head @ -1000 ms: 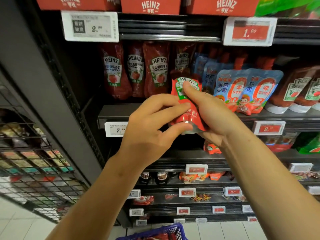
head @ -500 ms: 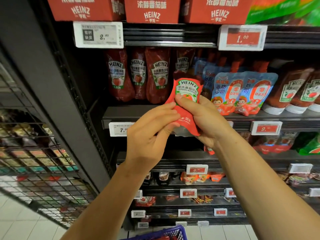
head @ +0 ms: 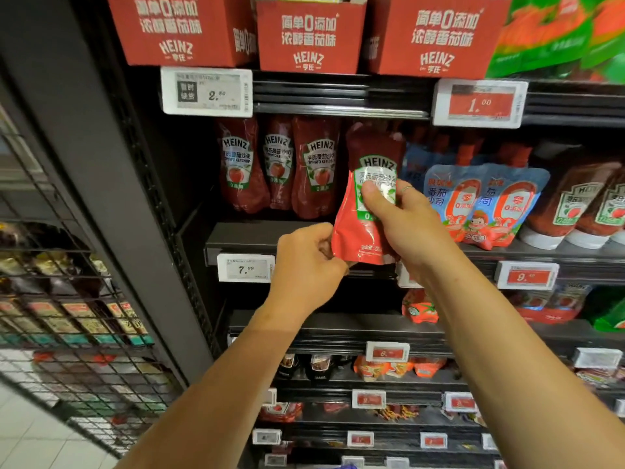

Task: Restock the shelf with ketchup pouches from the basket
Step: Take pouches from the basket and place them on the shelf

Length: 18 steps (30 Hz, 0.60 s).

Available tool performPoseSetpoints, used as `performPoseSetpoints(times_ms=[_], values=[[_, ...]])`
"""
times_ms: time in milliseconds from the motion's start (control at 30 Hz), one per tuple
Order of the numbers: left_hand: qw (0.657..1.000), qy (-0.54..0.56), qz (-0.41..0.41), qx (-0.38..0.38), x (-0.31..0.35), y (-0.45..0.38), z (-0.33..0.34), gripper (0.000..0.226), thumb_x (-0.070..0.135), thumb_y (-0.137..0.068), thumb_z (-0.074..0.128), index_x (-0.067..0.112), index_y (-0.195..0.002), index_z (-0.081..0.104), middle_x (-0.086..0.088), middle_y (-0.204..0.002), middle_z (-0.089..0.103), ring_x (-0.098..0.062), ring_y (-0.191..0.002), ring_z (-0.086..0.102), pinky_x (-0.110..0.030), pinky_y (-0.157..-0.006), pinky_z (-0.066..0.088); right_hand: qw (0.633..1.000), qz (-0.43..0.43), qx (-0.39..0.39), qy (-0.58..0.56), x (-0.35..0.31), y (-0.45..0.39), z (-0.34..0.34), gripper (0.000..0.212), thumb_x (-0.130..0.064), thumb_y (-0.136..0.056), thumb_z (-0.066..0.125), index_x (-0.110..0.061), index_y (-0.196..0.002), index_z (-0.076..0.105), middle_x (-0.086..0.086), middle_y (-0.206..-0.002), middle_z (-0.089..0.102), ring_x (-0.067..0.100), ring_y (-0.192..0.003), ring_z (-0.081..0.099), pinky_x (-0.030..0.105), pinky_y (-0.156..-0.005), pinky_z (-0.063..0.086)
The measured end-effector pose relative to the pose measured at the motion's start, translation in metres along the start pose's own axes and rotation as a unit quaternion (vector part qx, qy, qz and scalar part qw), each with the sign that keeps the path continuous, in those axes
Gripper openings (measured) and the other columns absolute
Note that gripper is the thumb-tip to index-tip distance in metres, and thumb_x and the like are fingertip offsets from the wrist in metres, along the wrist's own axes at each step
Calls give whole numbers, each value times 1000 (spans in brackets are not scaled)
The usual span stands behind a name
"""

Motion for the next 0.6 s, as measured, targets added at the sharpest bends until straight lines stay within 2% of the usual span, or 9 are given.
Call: performPoseSetpoints(times_ms=[133,233,333,400,433,467,500,533,600], values=[[991,-127,48,-20,9,-23,-6,19,31,-76,84,21,-80,68,6,-66,65,-11,-60,59,-33,-62,53,998,19,53,-1,11,-19,-8,29,-44,-90,70,-19,-103,63,-3,-86,76,11,-72,74,33,-52,58],[979,-190,60,-30,7,-41,-26,43,39,-61,92,32,-97,68,12,-82,61,-1,-66,52,-18,-67,43,995,0,97,39,17,-36,-13,27,-35,-92,66,-16,-111,63,-1,-94,74,14,-82,72,34,-68,57],[970,-238,22,40,-2,-65,-53,47,47,-74,82,22,-108,64,3,-91,61,-14,-83,56,-26,-73,43,988,-26,133,79,18,-52,-14,40,-25,-93,62,-15,-130,55,1,-113,70,19,-100,67,33,-85,54],[959,-271,-9,81,-6,-78,-57,43,44,-84,74,11,-107,58,-4,-83,57,-25,-85,56,-32,-68,40,987,-4,135,90,25,-62,-11,53,-23,-95,59,-15,-145,45,6,-130,64,20,-112,63,30,-94,52],[956,-280,-16,90,-7,-82,-52,45,38,-88,71,8,-117,56,-5,-77,55,-27,-80,56,-33,-65,39,987,12,129,97,32,-69,-10,53,-21,-97,56,-12,-147,43,9,-128,64,10,-105,64,19,-89,51],[954,-283,-25,92,-8,-84,-46,53,29,-90,69,7,-134,49,-6,-74,55,-28,-74,55,-34,-62,41,987,37,105,116,41,-75,-5,46,-18,-99,52,-5,-143,47,12,-118,66,-2,-85,65,6,-73,47],[956,-277,-33,94,-10,-86,-40,61,20,-90,66,8,-145,41,-9,-75,56,-30,-71,54,-36,-61,45,986,70,71,134,52,-79,2,40,-15,-101,47,2,-137,51,16,-111,67,-8,-64,62,-1,-54,40],[958,-267,-37,100,-12,-86,-36,61,11,-89,63,6,-146,40,-14,-77,57,-34,-71,55,-39,-62,51,983,88,55,150,57,-81,7,39,-16,-102,45,4,-134,53,17,-115,66,-5,-61,61,-2,-49,36],[961,-247,-36,120,-16,-85,-34,58,0,-85,59,3,-142,46,-19,-79,57,-38,-74,58,-44,-65,56,986,50,75,144,51,-92,8,54,-32,-102,50,-10,-150,39,12,-142,56,13,-105,64,0,-81,32]])
Point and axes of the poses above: each hand's wrist, its own y-axis away from the middle knuckle, its own z-axis out of the palm, x = y × z, the point moved 9 cm from there along -y, towards the middle knuckle
